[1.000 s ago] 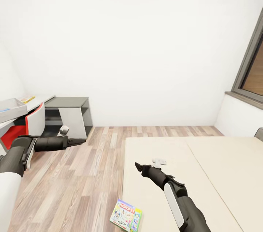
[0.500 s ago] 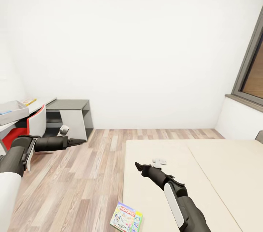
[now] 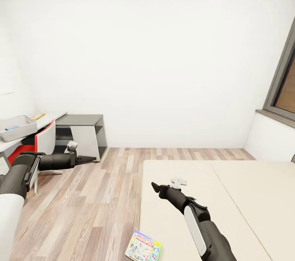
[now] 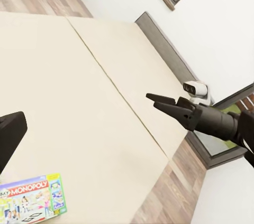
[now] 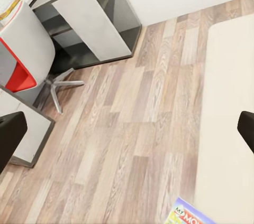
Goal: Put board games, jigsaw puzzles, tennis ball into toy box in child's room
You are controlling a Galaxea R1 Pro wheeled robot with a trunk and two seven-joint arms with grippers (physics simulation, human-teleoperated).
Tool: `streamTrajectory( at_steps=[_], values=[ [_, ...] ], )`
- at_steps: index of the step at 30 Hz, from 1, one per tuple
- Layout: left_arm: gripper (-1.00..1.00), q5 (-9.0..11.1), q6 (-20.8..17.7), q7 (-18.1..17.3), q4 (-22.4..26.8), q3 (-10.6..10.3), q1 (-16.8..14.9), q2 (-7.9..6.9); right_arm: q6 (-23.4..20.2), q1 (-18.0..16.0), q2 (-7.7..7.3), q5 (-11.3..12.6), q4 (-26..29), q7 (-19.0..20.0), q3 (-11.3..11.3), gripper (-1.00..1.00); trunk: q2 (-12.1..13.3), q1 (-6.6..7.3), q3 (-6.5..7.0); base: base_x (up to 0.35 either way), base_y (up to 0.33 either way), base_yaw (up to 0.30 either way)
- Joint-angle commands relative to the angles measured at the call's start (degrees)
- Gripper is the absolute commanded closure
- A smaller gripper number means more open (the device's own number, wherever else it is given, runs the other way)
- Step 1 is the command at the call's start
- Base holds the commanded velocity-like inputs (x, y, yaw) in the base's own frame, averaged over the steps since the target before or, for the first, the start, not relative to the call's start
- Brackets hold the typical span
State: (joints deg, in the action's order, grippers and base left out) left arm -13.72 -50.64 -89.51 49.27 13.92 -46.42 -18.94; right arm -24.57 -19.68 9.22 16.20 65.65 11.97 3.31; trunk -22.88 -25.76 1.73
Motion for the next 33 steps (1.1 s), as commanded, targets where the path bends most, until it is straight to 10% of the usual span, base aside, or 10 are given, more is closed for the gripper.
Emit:
streamTrajectory(
  at_steps=[1,33],
  values=[
    [-1.00,-0.6,-0.6,-0.5,0.0,0.1,0.0,0.04,-0.3,0.0,0.01,0.3,0.1,0.1,-0.1,-1.00,0.0,-0.03,0.06,0.000,0.000,0.068],
    [-1.00,-0.6,-0.6,-0.4,0.0,0.1,0.0,0.04,0.6,0.0,0.10,0.6,0.1,0.0,-0.1,-1.00,0.0,-0.03,2.70,0.000,0.000,0.068]
  ],
)
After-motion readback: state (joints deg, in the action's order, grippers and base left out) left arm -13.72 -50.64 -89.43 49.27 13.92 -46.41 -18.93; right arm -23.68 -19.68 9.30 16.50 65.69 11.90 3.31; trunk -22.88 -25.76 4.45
